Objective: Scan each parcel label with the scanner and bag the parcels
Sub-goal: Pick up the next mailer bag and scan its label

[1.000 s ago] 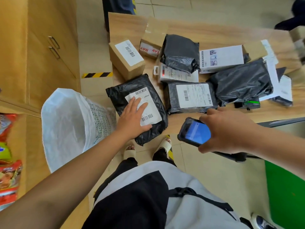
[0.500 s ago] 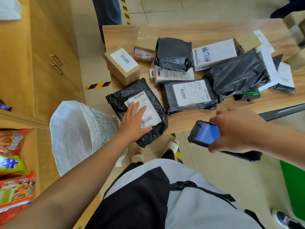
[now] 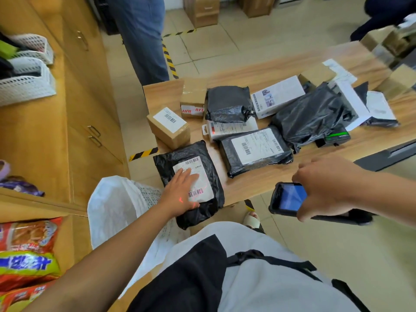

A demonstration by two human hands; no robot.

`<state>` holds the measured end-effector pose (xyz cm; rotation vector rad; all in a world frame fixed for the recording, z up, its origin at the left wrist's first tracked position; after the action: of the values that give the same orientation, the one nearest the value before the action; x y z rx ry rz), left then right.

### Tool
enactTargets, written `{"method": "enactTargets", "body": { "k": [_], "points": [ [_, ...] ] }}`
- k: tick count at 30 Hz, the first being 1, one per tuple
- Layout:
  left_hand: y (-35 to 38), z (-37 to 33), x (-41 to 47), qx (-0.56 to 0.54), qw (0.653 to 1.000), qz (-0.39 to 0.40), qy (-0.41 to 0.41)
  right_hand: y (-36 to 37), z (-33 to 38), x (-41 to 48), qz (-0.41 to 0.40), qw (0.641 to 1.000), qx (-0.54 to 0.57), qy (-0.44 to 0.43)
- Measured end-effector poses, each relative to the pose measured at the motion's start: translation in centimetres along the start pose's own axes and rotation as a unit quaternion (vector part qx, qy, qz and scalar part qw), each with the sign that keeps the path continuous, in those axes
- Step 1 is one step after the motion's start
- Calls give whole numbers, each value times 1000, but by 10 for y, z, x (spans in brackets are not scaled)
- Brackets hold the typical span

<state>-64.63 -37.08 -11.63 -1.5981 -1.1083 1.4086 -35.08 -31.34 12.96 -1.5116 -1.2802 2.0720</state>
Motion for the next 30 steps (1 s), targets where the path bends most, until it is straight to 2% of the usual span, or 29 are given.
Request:
{"method": "enactTargets", "body": {
  "k": [5,13,24,27,30],
  "points": [
    [-3,1,-2,1,1000,-8,7,3,-2,0,7,1000,9,10],
    [6,2,-3,2,1000,-9,-16,-6,13,11,10,999,-52,-11],
    [13,11,-13,-73,996,-20,-47,-9,24,21,6,997,-72,-25],
    [9,10,-15,-60,997,0,-53,-10,30,18,8,997,-69,-17],
    [-4,8,-9,4,998,46,-30,-13,31,14,-1,999,-51,-2]
  ]
}}
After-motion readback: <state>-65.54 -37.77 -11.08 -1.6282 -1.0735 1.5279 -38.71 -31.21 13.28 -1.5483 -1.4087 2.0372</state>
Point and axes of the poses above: each hand's wrist, its own x-axis towards the middle knuckle, its own y-axis out of the palm, z = x × y, the point moved 4 cm from there along x, towards the middle knuckle, and after that the axes turned 15 degrees about x, right-handed, at the moved point
